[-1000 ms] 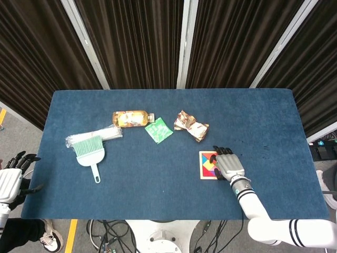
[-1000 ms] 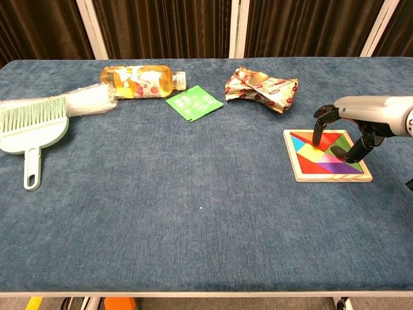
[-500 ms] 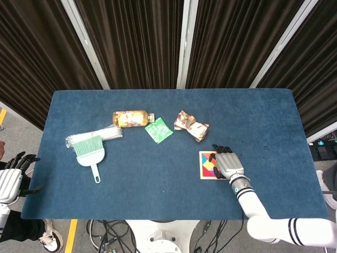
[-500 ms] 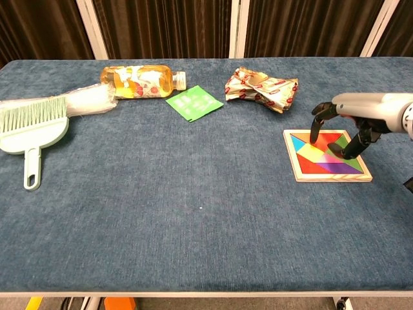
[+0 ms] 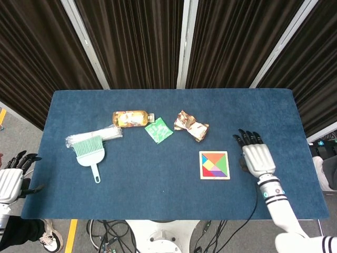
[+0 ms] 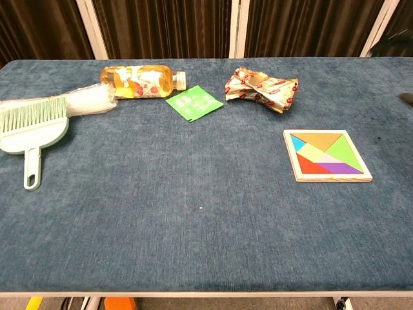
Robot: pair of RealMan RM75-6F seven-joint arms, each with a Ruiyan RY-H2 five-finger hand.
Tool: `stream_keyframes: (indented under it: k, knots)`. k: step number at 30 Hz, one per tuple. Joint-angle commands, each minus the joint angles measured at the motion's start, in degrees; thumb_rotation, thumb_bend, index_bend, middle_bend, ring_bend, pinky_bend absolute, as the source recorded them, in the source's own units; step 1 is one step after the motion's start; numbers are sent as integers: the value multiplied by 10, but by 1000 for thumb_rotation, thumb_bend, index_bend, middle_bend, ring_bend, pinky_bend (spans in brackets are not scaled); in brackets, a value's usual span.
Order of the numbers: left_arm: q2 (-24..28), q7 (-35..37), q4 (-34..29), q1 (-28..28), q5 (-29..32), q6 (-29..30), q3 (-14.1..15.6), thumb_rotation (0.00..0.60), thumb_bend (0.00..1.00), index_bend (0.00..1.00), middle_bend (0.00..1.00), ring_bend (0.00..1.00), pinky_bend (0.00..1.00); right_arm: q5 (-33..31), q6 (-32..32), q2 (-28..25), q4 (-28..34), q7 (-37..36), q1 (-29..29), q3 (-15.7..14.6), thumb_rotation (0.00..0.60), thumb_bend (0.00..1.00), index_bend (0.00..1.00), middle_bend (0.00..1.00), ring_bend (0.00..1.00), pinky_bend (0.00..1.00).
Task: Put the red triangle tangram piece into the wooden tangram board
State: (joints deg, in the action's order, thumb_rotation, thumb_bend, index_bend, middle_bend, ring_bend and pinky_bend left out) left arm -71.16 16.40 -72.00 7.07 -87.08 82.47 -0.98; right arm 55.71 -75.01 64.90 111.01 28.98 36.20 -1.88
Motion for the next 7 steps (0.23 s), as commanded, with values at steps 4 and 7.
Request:
stream_keyframes:
  k: [4,7]
  knots:
    - [3,-28,-15,0,-1,8,-4,600,30,249,170,68,171,229,-182,9,-166,-101,-164,-81,600,214,0,0,0,0]
    - [6,-36,-23,0,-2,11,-4,600,30,249,170,68,170,236,-202,23,-196,-133,-199,-80,600,220,0,0,0,0]
